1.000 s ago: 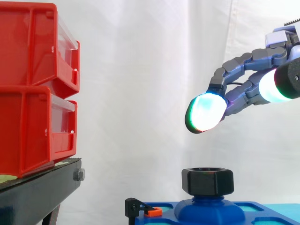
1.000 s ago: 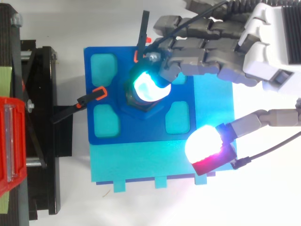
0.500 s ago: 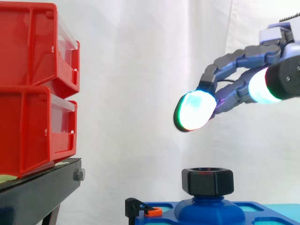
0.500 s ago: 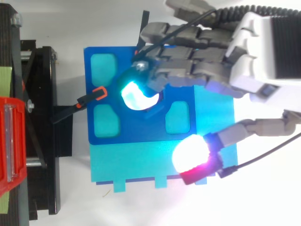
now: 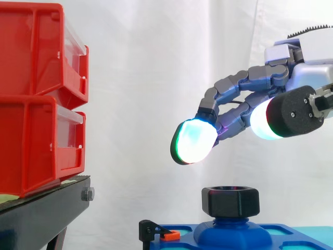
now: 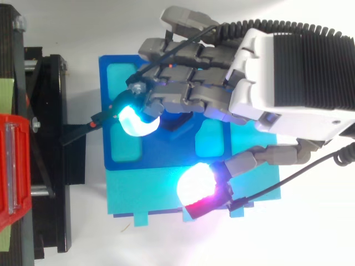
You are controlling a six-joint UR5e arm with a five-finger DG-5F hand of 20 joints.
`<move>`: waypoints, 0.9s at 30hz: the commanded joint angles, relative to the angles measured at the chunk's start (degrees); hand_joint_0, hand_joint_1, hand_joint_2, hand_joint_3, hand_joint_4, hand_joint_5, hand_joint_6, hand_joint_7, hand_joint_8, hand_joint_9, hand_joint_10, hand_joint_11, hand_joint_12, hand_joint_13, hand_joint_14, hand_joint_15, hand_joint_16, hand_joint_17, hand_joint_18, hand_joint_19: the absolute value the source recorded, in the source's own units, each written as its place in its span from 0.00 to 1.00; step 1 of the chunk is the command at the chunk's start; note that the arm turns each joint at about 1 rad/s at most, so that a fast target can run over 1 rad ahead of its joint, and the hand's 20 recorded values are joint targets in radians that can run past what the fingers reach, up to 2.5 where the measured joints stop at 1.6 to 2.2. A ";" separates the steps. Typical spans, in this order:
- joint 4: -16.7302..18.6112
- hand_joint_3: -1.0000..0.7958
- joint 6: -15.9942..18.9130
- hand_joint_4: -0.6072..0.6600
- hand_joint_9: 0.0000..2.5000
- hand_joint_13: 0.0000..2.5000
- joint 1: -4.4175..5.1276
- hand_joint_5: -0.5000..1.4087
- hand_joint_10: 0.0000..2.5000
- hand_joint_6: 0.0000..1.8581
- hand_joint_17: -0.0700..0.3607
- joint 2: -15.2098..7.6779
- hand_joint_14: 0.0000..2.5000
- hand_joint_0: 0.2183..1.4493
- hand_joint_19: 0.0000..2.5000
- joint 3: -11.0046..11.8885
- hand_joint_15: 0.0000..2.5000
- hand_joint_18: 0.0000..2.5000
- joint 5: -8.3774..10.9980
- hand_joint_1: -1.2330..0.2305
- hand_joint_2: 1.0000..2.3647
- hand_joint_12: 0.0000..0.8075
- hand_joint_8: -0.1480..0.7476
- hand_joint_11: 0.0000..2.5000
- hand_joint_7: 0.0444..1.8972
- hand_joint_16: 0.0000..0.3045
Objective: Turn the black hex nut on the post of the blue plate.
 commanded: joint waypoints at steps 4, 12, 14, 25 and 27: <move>-0.30 0.28 0.68 0.61 0.21 0.09 -0.09 0.16 0.00 0.27 0.39 0.04 0.00 0.24 0.01 0.04 0.01 0.00 1.04 0.46 0.00 0.42 0.45 0.00 0.38 0.14; -0.56 0.28 2.17 0.59 0.21 0.09 -0.27 0.15 0.00 0.27 0.39 0.04 0.00 0.24 0.02 0.04 0.00 0.00 3.23 0.46 0.00 0.42 0.45 0.00 0.38 0.14; -0.83 0.28 2.44 0.59 0.21 0.09 -0.27 0.15 0.00 0.27 0.39 0.04 0.00 0.24 0.02 0.04 0.01 0.00 3.15 0.46 0.00 0.42 0.45 0.00 0.38 0.14; -0.65 0.28 2.87 0.59 0.20 0.09 0.26 0.15 0.00 0.27 0.39 0.04 0.00 0.24 0.02 0.04 0.01 0.00 3.15 0.46 0.00 0.42 0.44 0.00 0.38 0.14; -0.56 0.28 3.40 0.58 0.20 0.09 0.43 0.15 0.00 0.27 0.39 0.13 0.00 0.24 0.03 0.04 0.01 0.00 3.06 0.46 0.00 0.42 0.44 0.00 0.38 0.14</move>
